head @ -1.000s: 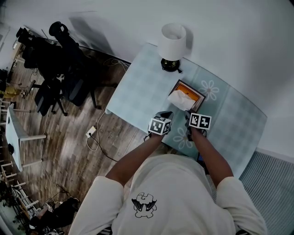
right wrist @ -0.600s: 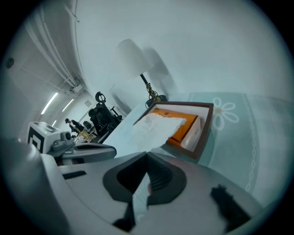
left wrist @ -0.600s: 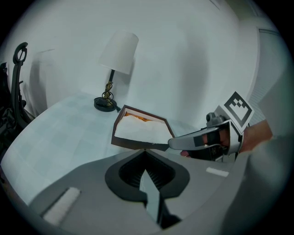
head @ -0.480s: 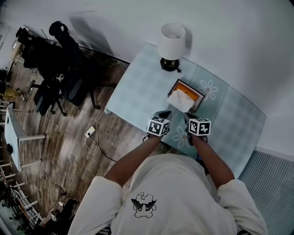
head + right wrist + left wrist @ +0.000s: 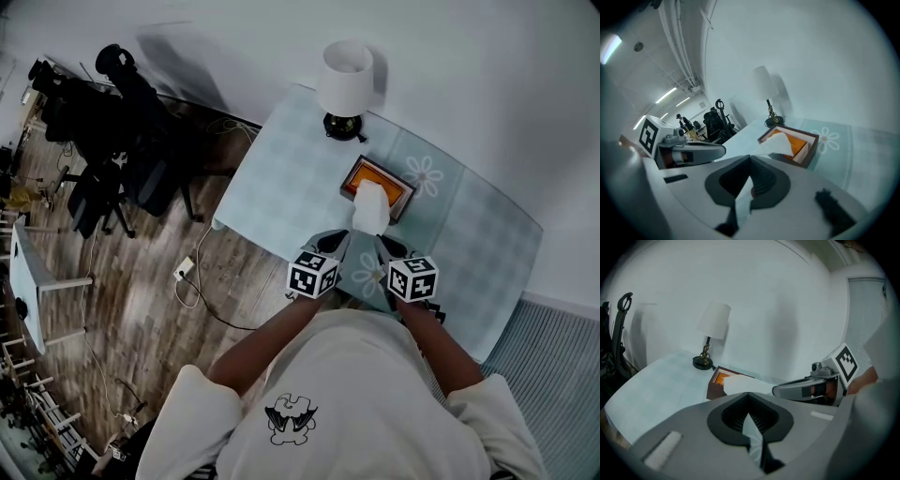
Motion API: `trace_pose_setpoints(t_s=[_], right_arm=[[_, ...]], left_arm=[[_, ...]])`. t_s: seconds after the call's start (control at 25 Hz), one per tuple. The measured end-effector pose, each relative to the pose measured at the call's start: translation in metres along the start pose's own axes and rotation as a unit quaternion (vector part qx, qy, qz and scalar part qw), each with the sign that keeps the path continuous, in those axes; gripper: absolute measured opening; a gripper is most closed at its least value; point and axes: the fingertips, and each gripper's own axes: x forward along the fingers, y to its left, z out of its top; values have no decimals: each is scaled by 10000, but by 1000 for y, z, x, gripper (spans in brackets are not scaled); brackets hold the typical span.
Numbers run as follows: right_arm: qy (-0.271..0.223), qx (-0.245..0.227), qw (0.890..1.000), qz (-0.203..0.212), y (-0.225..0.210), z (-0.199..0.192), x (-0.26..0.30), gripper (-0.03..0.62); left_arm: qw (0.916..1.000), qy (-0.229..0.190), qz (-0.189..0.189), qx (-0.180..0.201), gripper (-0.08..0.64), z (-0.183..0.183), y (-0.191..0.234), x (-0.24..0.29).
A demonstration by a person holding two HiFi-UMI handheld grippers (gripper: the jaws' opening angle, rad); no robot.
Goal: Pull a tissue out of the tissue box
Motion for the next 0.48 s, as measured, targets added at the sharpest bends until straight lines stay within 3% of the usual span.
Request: trace_pose_setpoints(t_s=[0.08,0.24,0.48], right_arm=[[-92,-80,9999,61,10,3,-11,12],[-262,-394,9987,182,32,10,-34,12],[-506,-796,9950,324,60,16,-63,14]], left_arm=[[9998,-146,-45,-128,5,4,-4,-14],[9990,-386,30,206,5,14,-14,-43],[9972,-709,-53,247,5,25,-33,-76]])
